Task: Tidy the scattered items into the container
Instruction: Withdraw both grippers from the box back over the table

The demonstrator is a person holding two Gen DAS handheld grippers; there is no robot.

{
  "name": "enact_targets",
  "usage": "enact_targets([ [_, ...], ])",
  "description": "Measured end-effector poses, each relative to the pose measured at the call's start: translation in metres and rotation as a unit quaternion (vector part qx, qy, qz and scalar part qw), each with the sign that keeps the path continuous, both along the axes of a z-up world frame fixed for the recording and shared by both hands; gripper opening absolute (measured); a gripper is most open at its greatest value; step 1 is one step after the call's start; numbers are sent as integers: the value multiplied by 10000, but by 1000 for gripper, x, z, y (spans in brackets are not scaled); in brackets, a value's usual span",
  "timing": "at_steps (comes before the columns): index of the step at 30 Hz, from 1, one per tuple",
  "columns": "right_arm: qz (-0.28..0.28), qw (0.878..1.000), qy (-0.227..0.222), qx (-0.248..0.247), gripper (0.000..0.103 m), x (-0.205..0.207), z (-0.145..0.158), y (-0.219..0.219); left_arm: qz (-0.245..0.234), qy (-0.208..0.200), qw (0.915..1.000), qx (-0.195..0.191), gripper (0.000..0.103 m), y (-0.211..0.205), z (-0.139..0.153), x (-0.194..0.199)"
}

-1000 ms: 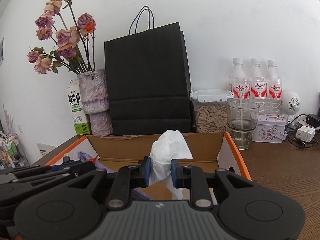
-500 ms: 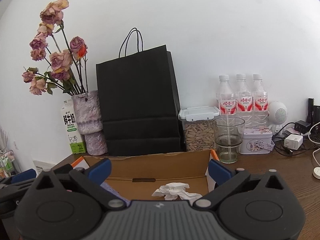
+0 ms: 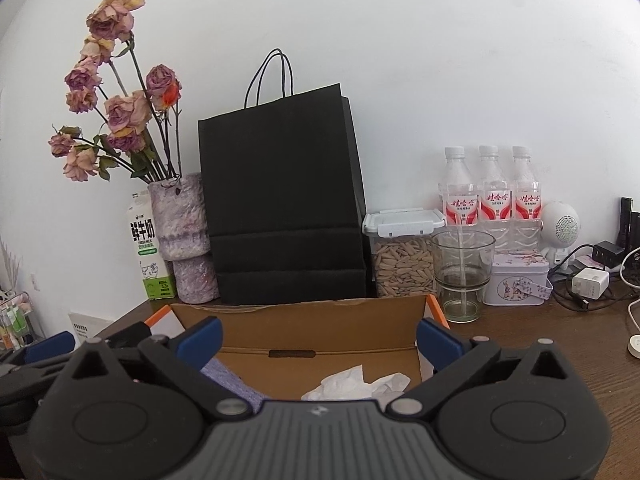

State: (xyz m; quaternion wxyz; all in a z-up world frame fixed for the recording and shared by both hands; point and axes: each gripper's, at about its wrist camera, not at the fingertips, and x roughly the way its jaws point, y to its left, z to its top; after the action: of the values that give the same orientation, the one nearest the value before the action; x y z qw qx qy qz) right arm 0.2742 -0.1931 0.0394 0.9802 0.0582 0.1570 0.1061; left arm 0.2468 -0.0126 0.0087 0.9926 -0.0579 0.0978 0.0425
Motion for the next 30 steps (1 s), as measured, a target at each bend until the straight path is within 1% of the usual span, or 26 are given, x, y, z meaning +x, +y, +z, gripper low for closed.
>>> enact_targets([
  [4,15,10000,13,-5,103,-1,-1,0,5,-43,10000,46,103,-1,-2,-2],
  [10,11,10000,63,-57,103,0,-3,2,-1,3,10000,81,103,-2,-5,-4],
  [14,60,9999,37,-93,103,-6,-4,5,36,-121,9999,85,103,0,-5,-13],
  [17,92,9998,-20,-161,103,-13,-3,8,141,-199,9997,15,103,6,-5,-23],
  [24,133,9991,-153,-384,103,-43,-3,14,197,-223,9995,-45,103,18,-5,-50],
  [27,79,9987,-242,-443,103,-62,-6,11,172,-247,9995,-24,103,23,-8,-65],
  [30,94,9985,-256,-469,103,-81,-8,8,191,-357,9992,46,103,28,-9,-81],
])
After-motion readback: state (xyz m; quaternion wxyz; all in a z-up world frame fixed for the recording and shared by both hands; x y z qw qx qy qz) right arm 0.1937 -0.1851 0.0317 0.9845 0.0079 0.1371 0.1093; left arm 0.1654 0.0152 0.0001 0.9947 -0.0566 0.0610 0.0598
